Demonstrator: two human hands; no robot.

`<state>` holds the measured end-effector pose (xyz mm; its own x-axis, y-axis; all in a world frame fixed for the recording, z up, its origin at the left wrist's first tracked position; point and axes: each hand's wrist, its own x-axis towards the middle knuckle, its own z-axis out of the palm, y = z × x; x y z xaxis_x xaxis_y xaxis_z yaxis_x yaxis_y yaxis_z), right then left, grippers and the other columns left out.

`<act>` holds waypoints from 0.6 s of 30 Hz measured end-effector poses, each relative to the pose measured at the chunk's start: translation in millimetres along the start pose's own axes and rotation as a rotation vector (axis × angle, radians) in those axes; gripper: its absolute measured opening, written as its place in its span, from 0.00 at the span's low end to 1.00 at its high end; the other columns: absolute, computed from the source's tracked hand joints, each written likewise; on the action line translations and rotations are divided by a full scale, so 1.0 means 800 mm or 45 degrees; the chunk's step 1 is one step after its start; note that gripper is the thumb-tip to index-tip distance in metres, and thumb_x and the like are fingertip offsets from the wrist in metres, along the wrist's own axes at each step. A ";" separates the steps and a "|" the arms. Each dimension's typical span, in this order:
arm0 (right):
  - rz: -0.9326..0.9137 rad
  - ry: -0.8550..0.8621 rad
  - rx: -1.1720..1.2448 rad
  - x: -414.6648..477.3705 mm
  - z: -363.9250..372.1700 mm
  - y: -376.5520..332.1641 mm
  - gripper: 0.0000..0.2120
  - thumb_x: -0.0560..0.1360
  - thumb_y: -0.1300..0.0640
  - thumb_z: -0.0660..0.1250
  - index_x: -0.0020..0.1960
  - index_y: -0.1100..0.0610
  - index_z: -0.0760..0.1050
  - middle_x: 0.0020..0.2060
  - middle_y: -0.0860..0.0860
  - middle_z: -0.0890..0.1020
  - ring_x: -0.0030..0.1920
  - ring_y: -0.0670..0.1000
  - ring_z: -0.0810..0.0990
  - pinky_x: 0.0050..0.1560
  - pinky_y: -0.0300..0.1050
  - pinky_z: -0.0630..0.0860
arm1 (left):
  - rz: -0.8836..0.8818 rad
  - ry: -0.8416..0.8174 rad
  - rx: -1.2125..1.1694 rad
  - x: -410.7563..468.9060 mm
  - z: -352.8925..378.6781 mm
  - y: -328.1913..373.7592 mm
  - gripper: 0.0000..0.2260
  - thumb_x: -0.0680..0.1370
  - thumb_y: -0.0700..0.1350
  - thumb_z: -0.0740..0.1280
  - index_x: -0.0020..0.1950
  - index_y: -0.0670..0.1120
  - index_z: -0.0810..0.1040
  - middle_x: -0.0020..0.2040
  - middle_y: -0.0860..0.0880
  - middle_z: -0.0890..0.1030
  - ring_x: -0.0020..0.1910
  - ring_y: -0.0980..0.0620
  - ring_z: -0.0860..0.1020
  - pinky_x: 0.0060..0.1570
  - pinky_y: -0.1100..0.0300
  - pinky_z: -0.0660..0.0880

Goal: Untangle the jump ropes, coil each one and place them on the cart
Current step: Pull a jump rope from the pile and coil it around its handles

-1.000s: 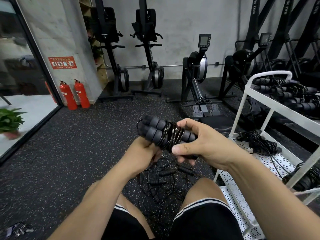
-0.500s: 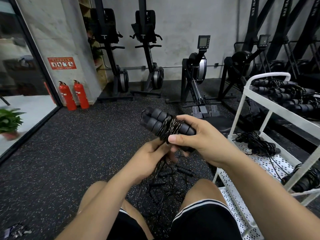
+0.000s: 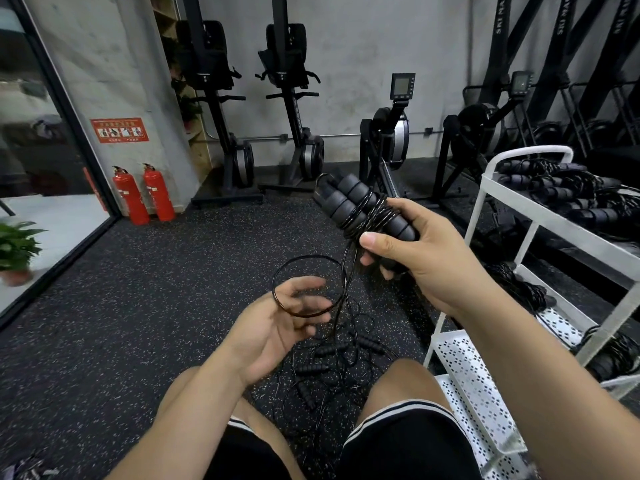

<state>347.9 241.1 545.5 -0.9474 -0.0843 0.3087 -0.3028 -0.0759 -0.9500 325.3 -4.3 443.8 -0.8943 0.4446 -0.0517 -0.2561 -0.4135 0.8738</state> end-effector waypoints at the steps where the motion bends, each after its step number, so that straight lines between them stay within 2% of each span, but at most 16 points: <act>1: -0.008 0.013 0.008 0.000 0.000 -0.001 0.21 0.71 0.57 0.80 0.63 0.52 0.81 0.48 0.55 0.87 0.44 0.58 0.87 0.33 0.46 0.76 | -0.007 -0.032 -0.053 -0.001 -0.003 -0.001 0.21 0.81 0.33 0.57 0.68 0.43 0.84 0.56 0.38 0.85 0.49 0.43 0.85 0.44 0.54 0.79; 3: -0.020 0.033 0.028 0.001 0.000 -0.001 0.22 0.72 0.58 0.80 0.64 0.54 0.80 0.48 0.55 0.87 0.43 0.58 0.86 0.33 0.46 0.76 | -0.008 -0.098 -0.126 -0.003 -0.009 -0.004 0.27 0.76 0.27 0.56 0.69 0.43 0.83 0.63 0.37 0.84 0.54 0.42 0.85 0.48 0.53 0.80; 5: -0.023 0.043 0.030 0.001 0.001 0.000 0.21 0.73 0.60 0.79 0.64 0.54 0.80 0.47 0.54 0.87 0.43 0.57 0.86 0.33 0.45 0.77 | 0.004 -0.166 -0.163 -0.003 -0.012 -0.004 0.31 0.73 0.26 0.60 0.75 0.43 0.78 0.70 0.37 0.81 0.61 0.42 0.83 0.53 0.54 0.81; 7: -0.025 0.034 0.016 0.000 0.003 0.003 0.20 0.75 0.61 0.79 0.64 0.54 0.80 0.47 0.54 0.88 0.44 0.57 0.87 0.34 0.46 0.77 | 0.015 -0.170 -0.163 -0.002 -0.009 -0.005 0.26 0.80 0.29 0.63 0.77 0.43 0.76 0.72 0.38 0.80 0.62 0.43 0.82 0.54 0.55 0.81; 9: -0.025 0.016 -0.022 -0.001 0.006 0.005 0.20 0.76 0.61 0.79 0.65 0.54 0.80 0.47 0.54 0.88 0.44 0.57 0.87 0.35 0.47 0.78 | 0.031 -0.020 -0.018 0.004 -0.006 -0.006 0.13 0.85 0.42 0.66 0.70 0.44 0.80 0.63 0.41 0.85 0.53 0.47 0.82 0.47 0.57 0.79; 10: -0.025 0.014 -0.047 -0.001 0.006 0.005 0.20 0.76 0.61 0.79 0.65 0.54 0.80 0.47 0.54 0.88 0.45 0.57 0.88 0.35 0.47 0.78 | 0.039 0.075 0.081 0.007 -0.005 -0.007 0.13 0.85 0.49 0.65 0.65 0.44 0.81 0.56 0.43 0.86 0.47 0.49 0.80 0.43 0.57 0.75; 12: -0.018 0.017 -0.078 -0.002 0.007 0.005 0.21 0.76 0.61 0.79 0.66 0.53 0.80 0.46 0.54 0.88 0.45 0.57 0.88 0.36 0.48 0.79 | 0.053 0.194 0.190 0.011 -0.005 -0.005 0.18 0.85 0.58 0.64 0.59 0.45 0.82 0.44 0.46 0.82 0.40 0.51 0.75 0.39 0.56 0.68; 16: -0.006 0.021 -0.112 -0.002 0.006 0.008 0.22 0.75 0.61 0.80 0.67 0.53 0.79 0.48 0.55 0.89 0.45 0.58 0.89 0.36 0.49 0.79 | 0.184 0.391 0.405 0.018 -0.016 -0.002 0.20 0.85 0.59 0.63 0.58 0.45 0.85 0.36 0.48 0.77 0.37 0.54 0.72 0.38 0.55 0.63; 18: -0.003 0.049 -0.095 -0.002 0.005 0.009 0.22 0.75 0.61 0.80 0.67 0.53 0.79 0.48 0.55 0.89 0.45 0.58 0.89 0.35 0.49 0.78 | 0.250 0.488 0.356 0.025 -0.024 -0.003 0.18 0.86 0.56 0.63 0.54 0.44 0.85 0.35 0.50 0.77 0.39 0.53 0.72 0.40 0.55 0.64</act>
<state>347.9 236.5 538.1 -0.9495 -0.0458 0.3105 -0.3107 -0.0019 -0.9505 301.0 -9.8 431.6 -0.9994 0.0352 -0.0013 -0.0086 -0.2084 0.9780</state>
